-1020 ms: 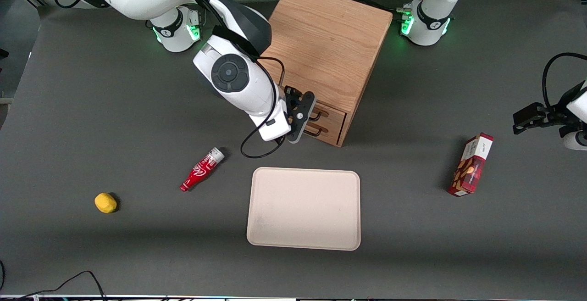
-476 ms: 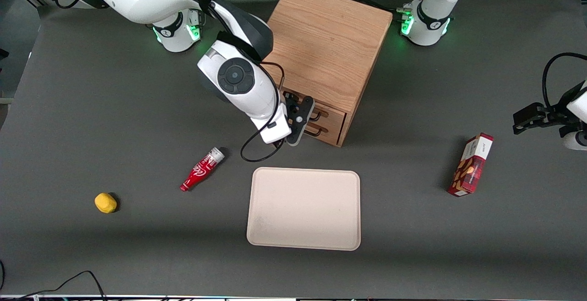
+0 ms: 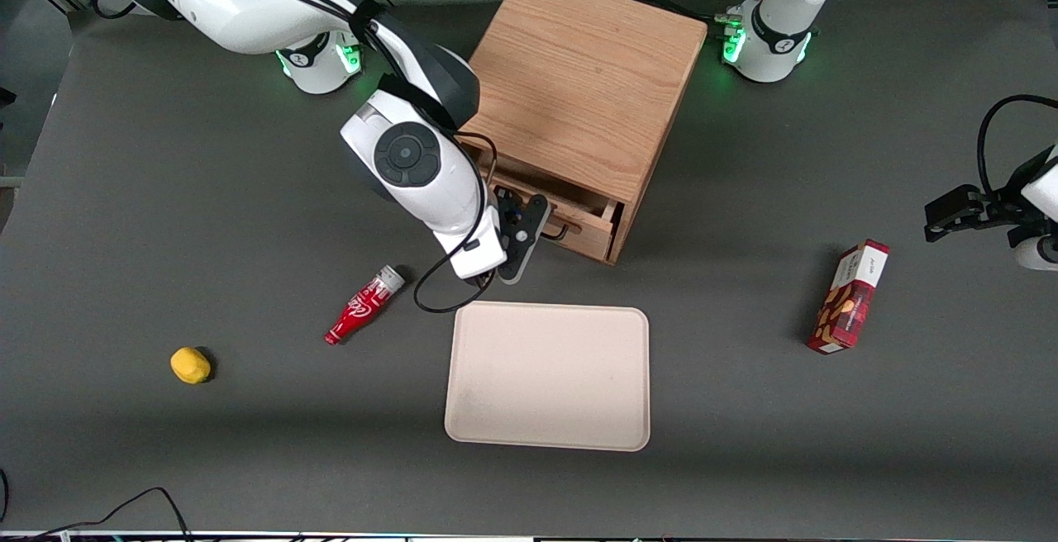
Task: Open upper drawer
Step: 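Pull the upper drawer outward by its handle with the right gripper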
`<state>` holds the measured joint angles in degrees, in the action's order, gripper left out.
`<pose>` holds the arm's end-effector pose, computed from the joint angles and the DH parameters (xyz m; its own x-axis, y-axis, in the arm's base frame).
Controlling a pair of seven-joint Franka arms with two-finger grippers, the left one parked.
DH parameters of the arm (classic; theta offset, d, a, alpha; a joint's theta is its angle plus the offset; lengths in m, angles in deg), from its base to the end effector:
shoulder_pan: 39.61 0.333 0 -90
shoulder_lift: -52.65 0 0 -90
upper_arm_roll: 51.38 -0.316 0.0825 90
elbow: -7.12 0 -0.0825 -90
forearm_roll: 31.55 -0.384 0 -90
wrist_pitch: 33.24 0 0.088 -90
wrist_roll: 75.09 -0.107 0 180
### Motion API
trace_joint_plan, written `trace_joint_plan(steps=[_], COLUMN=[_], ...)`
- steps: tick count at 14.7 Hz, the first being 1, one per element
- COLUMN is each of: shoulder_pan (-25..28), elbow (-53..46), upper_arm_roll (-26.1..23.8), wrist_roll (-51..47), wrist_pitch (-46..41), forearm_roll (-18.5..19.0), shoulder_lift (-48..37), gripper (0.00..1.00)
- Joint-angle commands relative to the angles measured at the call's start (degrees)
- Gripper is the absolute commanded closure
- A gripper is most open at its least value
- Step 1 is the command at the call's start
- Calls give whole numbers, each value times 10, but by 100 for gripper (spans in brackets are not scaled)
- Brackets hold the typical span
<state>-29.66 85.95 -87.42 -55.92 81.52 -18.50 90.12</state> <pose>0.5766 0.4346 0.3918 0.4515 0.8818 0.1364 0.8914 -0.4390 -0.1128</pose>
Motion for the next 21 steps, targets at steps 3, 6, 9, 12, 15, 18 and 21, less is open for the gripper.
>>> trace_joint_plan(steps=[3,6,9,12,15,18,21], shoulder_pan=[4,3,2,2,2,2,1], elbow=[-63,-83,-110,-127,-147,-148,-148], upper_arm_roll=[16,33,51,69,79,93,105], wrist_roll=[24,35,51,66,71,71,67], wrist_pitch=[3,3,3,4,4,27,56], forearm_roll=[33,33,33,33,33,33,32], shoulder_lift=[37,42,52,59,71,74,78], gripper=[0,0,0,0,0,0,0])
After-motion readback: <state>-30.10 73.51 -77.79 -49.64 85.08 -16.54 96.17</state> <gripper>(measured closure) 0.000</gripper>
